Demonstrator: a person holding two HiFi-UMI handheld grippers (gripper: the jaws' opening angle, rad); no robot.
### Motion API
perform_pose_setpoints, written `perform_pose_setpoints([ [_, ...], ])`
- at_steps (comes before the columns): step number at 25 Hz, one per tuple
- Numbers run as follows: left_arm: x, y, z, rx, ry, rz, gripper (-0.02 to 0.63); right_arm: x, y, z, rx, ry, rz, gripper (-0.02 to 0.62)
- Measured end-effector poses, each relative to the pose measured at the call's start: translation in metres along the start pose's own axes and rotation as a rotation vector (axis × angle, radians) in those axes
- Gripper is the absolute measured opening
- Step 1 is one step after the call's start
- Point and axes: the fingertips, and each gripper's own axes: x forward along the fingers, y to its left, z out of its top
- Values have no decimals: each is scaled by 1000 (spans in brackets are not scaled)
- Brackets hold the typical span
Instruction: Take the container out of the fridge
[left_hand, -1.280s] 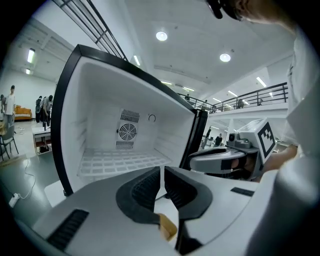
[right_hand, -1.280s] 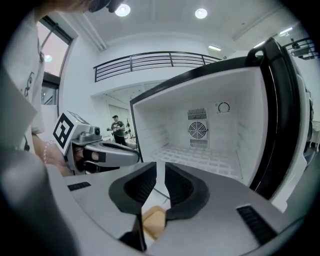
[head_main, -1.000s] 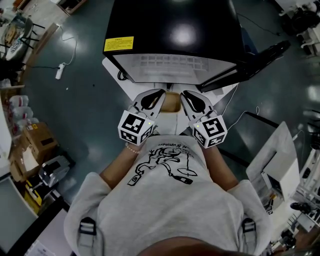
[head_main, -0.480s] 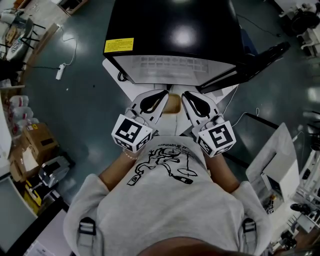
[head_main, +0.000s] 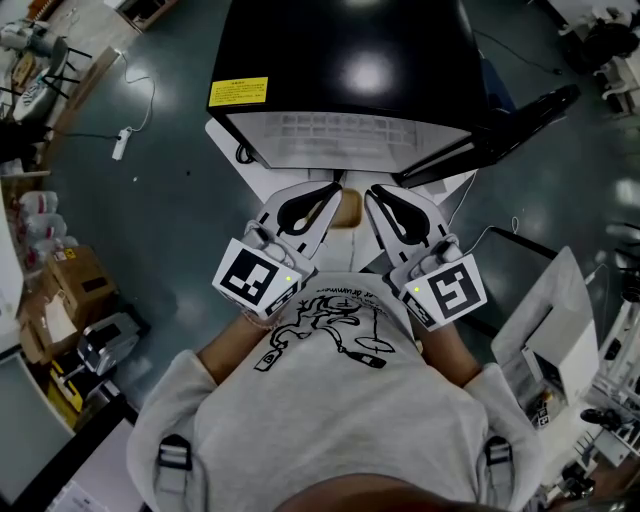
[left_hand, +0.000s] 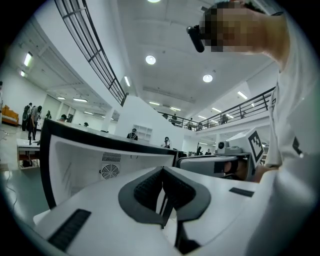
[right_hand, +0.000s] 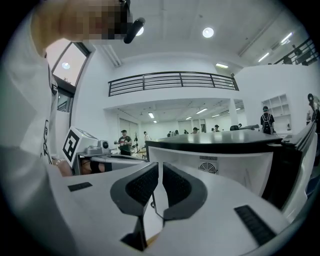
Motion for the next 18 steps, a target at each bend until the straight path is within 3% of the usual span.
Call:
perform_pose_setpoints([
  [18, -4, -7, 12, -6, -23, -22, 15, -3, 9, 10, -19, -8, 12, 43],
])
